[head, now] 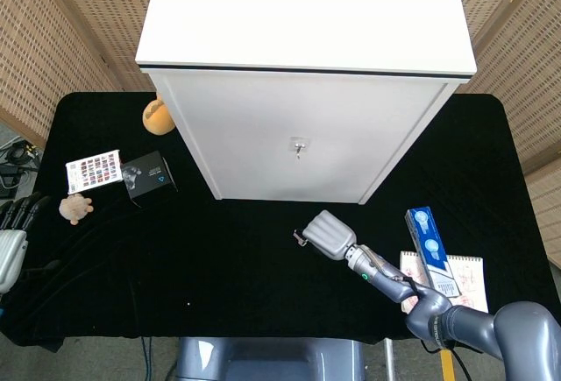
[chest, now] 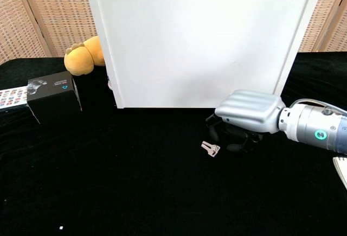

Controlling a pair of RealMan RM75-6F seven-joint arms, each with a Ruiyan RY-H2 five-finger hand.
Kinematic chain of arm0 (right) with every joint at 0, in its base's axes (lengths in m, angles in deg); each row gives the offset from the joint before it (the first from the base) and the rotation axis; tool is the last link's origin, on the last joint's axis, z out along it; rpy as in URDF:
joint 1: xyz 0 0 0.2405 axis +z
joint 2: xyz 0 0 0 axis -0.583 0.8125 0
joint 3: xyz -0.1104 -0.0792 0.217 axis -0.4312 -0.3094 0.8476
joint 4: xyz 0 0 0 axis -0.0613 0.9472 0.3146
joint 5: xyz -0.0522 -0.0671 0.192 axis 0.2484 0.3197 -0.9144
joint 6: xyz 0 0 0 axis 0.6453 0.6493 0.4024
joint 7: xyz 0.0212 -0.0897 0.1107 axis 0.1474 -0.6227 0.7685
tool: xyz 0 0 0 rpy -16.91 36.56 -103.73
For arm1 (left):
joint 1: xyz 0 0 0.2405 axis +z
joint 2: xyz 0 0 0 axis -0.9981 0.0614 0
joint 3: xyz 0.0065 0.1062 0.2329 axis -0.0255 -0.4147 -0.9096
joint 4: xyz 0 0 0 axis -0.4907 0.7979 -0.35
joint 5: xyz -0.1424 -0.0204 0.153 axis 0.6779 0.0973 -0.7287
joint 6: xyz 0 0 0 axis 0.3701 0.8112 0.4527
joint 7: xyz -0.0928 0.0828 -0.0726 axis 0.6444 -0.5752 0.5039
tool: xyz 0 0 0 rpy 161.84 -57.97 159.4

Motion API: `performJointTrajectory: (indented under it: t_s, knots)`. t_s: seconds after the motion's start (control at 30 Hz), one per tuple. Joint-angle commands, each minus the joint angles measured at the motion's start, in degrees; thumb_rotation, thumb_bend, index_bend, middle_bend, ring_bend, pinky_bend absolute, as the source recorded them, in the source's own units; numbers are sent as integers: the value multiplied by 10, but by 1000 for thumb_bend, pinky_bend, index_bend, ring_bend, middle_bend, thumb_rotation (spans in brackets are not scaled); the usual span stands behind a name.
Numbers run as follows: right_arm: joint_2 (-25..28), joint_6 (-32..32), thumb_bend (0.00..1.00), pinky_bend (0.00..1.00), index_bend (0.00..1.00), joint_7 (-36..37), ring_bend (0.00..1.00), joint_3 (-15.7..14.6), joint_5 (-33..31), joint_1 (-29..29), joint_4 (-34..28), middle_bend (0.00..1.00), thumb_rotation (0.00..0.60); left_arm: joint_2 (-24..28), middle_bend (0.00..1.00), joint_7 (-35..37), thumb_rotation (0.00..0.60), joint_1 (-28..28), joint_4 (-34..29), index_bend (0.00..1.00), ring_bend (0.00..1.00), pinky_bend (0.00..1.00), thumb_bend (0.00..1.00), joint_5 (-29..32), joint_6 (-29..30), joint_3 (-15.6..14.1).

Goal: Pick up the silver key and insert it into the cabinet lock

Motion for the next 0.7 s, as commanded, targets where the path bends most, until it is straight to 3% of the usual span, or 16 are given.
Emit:
performJointTrajectory:
  t_s: [0.03, 0.7]
  knots:
    - [-21, -5, 514, 1000, 500, -26, 942, -9, -1, 4, 34, 897, 600, -1, 0, -1, 600, -2, 0, 0, 0, 0, 0, 1, -3, -1]
    - [-71, 6, 526, 1000, 517, -35, 942, -13, -23, 18, 86, 897, 600, -1, 0, 1, 600, -3, 2, 0, 0, 0, 0, 3, -7, -1]
